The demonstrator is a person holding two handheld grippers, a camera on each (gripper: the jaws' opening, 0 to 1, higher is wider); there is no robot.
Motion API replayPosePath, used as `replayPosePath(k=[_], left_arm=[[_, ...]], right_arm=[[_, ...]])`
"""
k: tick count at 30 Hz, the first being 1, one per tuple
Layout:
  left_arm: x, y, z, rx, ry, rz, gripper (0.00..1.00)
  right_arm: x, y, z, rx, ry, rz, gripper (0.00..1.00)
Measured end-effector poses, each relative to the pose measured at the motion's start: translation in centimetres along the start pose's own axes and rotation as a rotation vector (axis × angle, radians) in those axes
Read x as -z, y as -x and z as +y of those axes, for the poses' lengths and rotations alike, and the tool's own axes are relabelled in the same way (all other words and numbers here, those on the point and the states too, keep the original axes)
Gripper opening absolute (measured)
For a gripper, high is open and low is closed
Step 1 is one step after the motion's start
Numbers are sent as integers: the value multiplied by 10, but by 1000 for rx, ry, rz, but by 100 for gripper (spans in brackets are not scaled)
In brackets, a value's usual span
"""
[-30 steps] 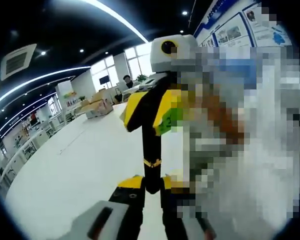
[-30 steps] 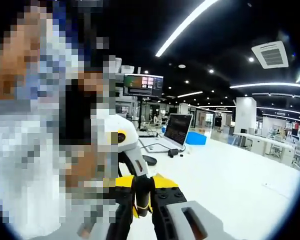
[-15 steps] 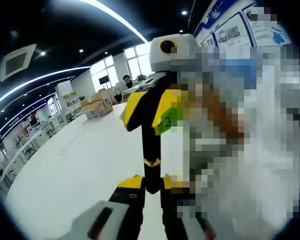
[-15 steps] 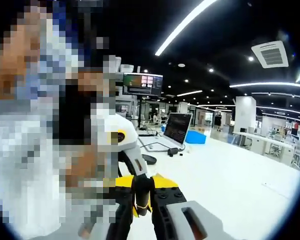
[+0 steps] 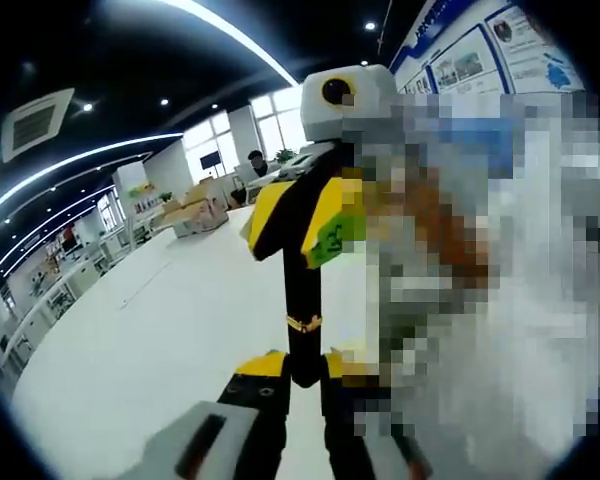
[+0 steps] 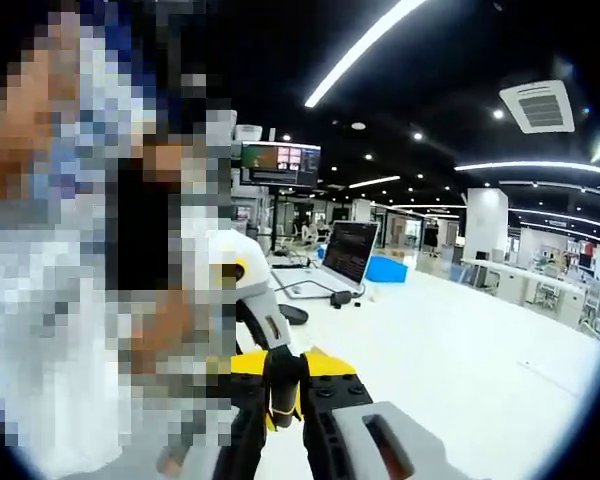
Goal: Unscrew the lipstick cap, remove the lipstick, and put the cap back on the lipstick
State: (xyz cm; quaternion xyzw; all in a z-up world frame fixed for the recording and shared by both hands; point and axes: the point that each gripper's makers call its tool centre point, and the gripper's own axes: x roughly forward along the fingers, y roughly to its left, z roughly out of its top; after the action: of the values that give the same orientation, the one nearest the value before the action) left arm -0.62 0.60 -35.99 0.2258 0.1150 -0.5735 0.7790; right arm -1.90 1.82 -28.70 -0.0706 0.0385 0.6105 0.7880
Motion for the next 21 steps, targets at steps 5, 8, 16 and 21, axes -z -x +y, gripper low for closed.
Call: replayPosePath(k=[5,8,16,21], left_arm=[[0,-1,4,7,22,-19,13],[1,-1,5,9,25,-19,13],[20,-1,5,-12,-7,103,12],[5,-2,1,11,38,-15,13]], right_arm=[[0,1,-6,4,-35,-8,10],[2,1,-8,10,-48,-3,10],[-7,7,-5,11,-11,-24,10],[-49,53,-16,79,-31,-200,10]])
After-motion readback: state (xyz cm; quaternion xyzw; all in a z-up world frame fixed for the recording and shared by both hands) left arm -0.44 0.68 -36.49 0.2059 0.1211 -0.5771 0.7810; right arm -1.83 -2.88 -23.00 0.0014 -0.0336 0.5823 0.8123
